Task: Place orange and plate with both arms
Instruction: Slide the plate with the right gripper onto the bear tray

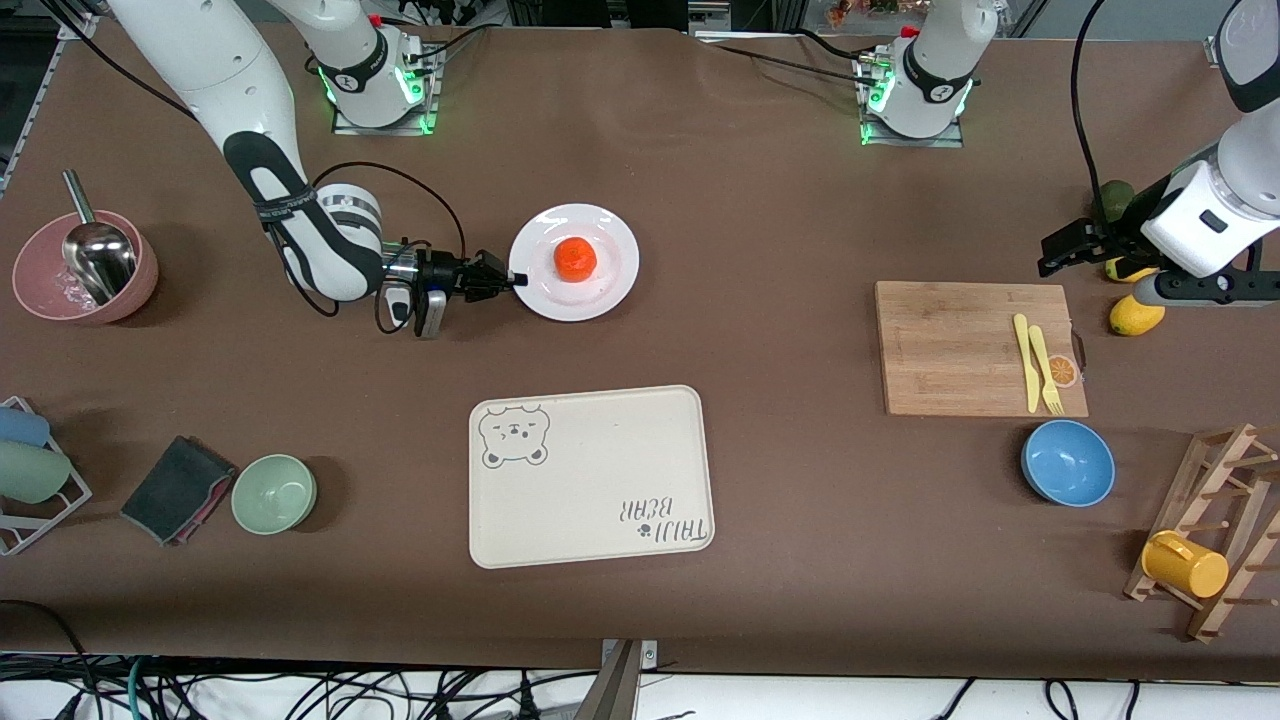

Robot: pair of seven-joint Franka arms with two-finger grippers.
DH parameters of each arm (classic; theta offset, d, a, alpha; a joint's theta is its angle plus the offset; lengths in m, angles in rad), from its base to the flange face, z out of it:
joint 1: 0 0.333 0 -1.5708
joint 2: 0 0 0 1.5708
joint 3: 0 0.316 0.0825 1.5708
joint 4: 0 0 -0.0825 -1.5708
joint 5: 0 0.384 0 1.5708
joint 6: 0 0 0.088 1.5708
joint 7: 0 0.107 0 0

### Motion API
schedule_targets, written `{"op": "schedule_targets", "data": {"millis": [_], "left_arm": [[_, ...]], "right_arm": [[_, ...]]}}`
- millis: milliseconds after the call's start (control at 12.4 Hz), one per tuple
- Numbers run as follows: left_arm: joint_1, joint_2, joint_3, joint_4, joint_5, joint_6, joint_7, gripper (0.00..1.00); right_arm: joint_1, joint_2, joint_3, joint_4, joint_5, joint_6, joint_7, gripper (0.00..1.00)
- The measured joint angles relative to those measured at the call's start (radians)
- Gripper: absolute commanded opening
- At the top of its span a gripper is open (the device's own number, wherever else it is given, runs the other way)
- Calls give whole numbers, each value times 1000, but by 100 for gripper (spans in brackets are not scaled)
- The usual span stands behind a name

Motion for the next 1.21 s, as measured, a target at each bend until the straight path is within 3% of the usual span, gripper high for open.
{"op": "schedule_targets", "data": {"millis": [241, 482, 804, 1045, 1205], "left_arm": [[0, 0, 0, 0, 0, 0, 0, 100], [1, 0, 1, 2, 0, 0, 0, 100], [3, 1, 3, 5, 1, -1, 0, 100], [4, 1, 3, 6, 1, -2, 0, 100], [4, 1, 3, 6, 1, -3, 0, 100]], "right_arm": [[-29, 0, -1, 66, 2, -35, 18, 0], [-35, 17, -1, 194, 3, -36, 162, 0], [-2, 183, 0, 477, -8, 15, 356, 0], [26, 334, 0, 697, -132, 71, 533, 0], [27, 379, 0, 789, -220, 73, 640, 0]]}}
